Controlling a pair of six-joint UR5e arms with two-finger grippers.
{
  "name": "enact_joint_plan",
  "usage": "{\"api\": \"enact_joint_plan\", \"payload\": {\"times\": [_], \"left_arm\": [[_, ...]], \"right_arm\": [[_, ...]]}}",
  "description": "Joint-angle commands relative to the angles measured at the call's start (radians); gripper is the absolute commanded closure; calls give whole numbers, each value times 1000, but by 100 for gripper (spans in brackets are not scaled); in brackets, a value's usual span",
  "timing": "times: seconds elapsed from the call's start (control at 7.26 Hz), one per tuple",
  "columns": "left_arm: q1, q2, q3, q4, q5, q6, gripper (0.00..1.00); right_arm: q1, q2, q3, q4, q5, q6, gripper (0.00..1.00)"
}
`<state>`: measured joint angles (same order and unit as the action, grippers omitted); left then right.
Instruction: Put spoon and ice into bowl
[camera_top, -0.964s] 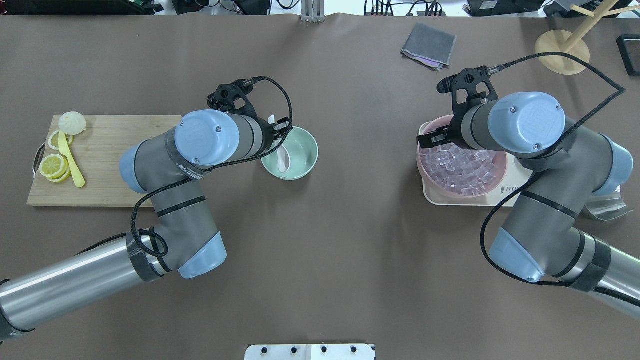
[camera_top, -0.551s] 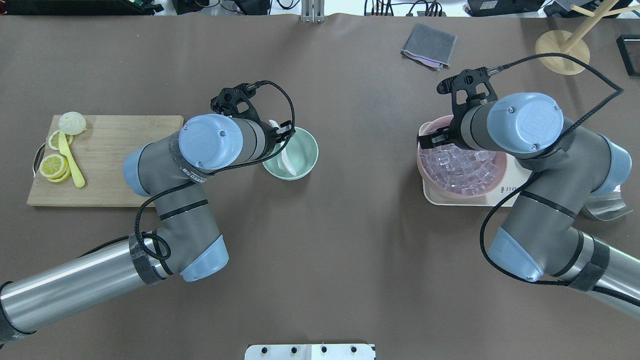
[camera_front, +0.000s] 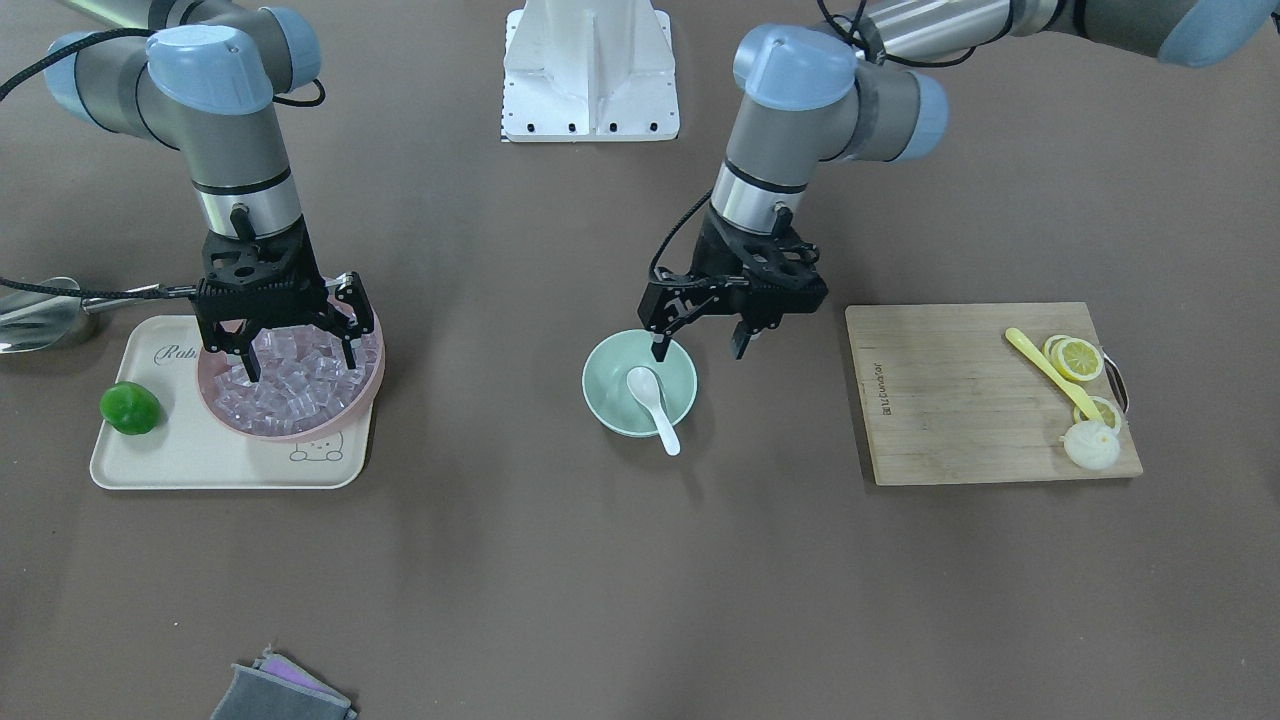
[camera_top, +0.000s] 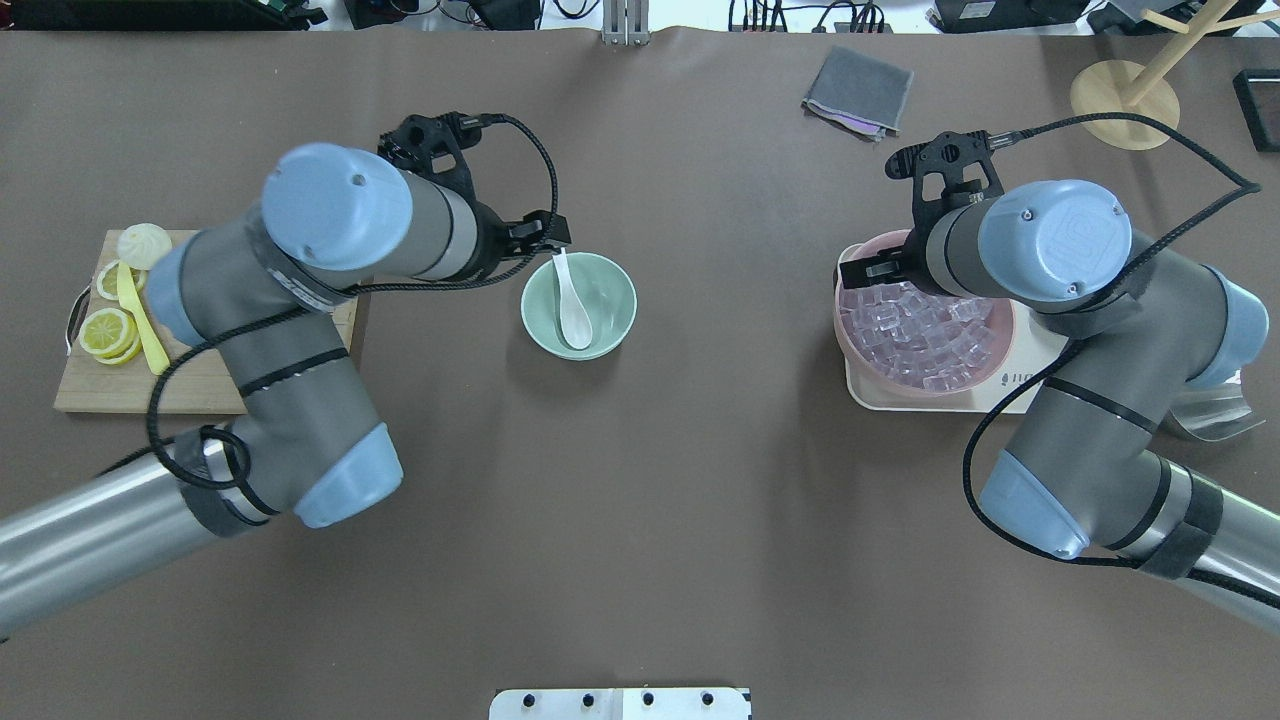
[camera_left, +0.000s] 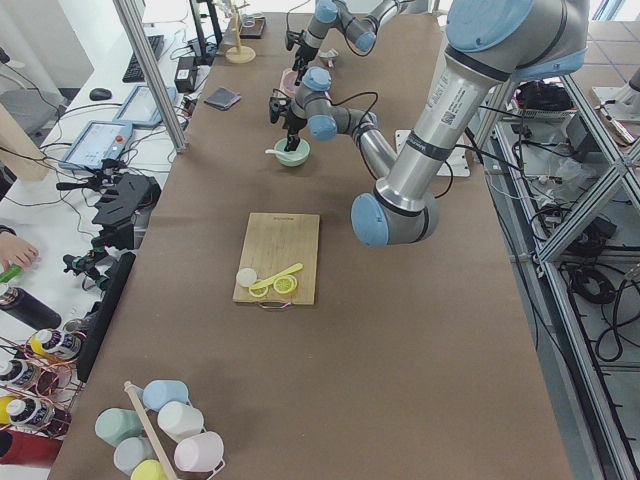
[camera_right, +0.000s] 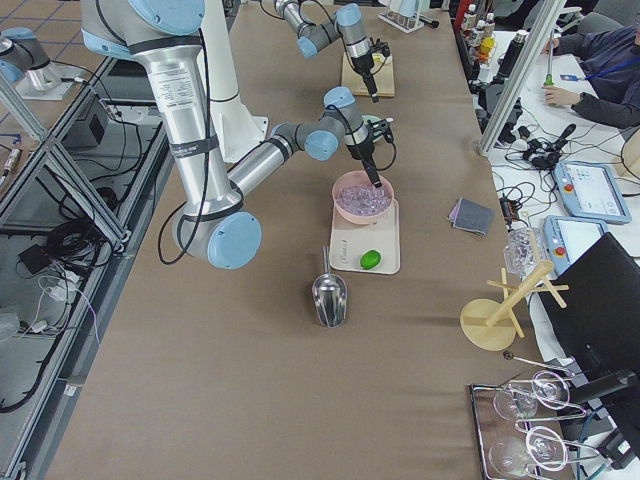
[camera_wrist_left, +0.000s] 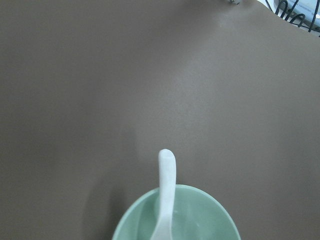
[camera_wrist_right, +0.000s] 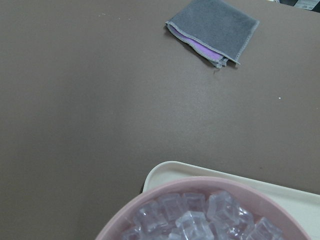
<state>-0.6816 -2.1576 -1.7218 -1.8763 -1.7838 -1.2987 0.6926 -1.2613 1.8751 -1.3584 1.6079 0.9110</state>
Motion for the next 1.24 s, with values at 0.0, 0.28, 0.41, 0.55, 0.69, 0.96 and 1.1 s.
{"api": "enact_joint_plan", "payload": {"times": [0.0, 0.28, 0.41, 0.55, 0.69, 0.96, 1.1], "left_arm": [[-213, 132, -55, 48, -275, 393, 3], [-402, 258, -29, 51, -465, 720, 2], [-420, 290, -29, 49, -462, 767, 2], [-421, 294, -30, 49, -460, 768, 2], [-421, 294, -30, 49, -462, 765, 2], [-421, 295, -30, 46, -462, 762, 2], [-421, 295, -29, 45, -462, 762, 2]], "right_arm": [[2, -6, -14, -1, 3, 95, 2], [1, -7, -25, 1, 6, 155, 2], [1, -13, -33, 13, 3, 149, 2], [-1, -26, -46, 50, 0, 144, 3], [-2, -55, -63, 100, -3, 144, 9], [-11, -40, -85, 107, -5, 146, 26], [-12, -21, -88, 105, -5, 143, 29]]}}
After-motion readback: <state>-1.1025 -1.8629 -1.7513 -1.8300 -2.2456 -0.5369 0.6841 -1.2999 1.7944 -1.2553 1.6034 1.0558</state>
